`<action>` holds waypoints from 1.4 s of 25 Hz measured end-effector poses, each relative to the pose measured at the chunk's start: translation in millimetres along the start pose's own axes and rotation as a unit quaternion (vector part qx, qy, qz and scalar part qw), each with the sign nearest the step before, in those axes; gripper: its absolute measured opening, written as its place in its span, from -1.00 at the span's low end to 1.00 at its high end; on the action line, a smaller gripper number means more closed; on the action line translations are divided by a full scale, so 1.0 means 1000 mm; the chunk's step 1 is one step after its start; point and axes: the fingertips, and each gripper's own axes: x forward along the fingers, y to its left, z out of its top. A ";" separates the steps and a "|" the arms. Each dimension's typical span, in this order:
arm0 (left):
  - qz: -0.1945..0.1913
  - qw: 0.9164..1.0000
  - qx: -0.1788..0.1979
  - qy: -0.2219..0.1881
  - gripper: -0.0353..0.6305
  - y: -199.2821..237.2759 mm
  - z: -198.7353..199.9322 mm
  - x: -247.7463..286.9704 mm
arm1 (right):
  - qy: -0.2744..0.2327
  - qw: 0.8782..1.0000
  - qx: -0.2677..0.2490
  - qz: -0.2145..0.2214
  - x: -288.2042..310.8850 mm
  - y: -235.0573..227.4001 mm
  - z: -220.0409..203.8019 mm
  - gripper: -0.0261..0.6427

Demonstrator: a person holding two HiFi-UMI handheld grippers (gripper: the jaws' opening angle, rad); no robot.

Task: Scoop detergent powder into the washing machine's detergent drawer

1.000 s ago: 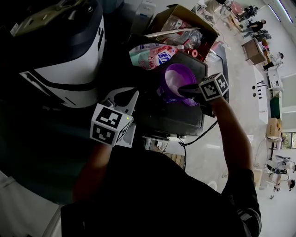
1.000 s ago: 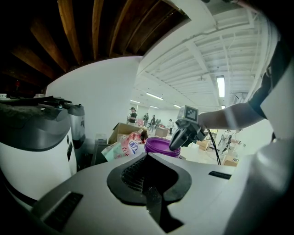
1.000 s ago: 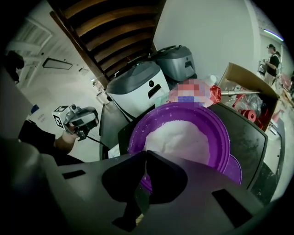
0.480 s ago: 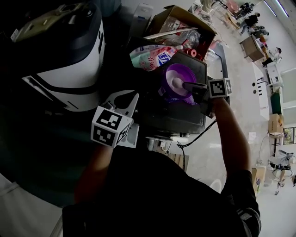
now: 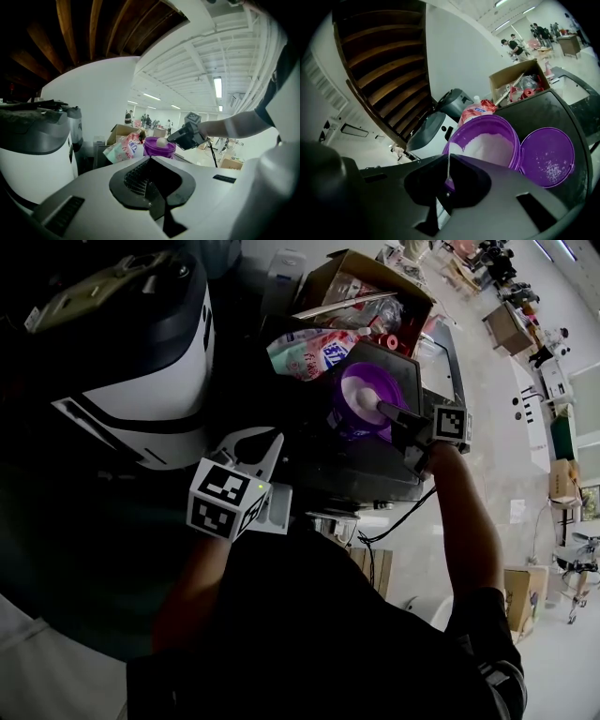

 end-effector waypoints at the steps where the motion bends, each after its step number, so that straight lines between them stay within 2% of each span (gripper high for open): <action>1: 0.002 1.000 0.001 0.001 -0.87 0.000 -0.001 -0.002 | -0.011 1.000 0.006 0.000 -0.001 -0.001 0.001 -0.85; 6: 0.014 1.000 -0.005 -0.002 -0.87 -0.007 0.000 -0.009 | -0.056 0.998 0.028 0.018 -0.008 -0.001 0.003 -0.85; 10: 0.038 0.999 -0.006 -0.004 -0.87 -0.013 0.004 -0.014 | -0.081 0.994 0.045 0.059 -0.016 0.008 0.009 -0.85; 16: 0.061 0.998 -0.021 0.003 -0.87 -0.031 -0.001 -0.015 | -0.097 0.988 0.044 0.111 -0.033 0.028 0.009 -0.85; 22: 0.070 0.997 -0.030 0.014 -0.87 -0.064 -0.014 -0.021 | -0.113 0.974 0.072 0.182 -0.053 0.054 -0.006 -0.85; 29: 0.082 0.996 -0.025 0.026 -0.87 -0.095 -0.024 -0.027 | -0.106 0.962 0.088 0.237 -0.070 0.075 -0.040 -0.85; 35: 0.095 0.995 -0.021 0.036 -0.87 -0.118 -0.028 -0.036 | -0.086 0.956 0.100 0.261 -0.076 0.084 -0.071 -0.85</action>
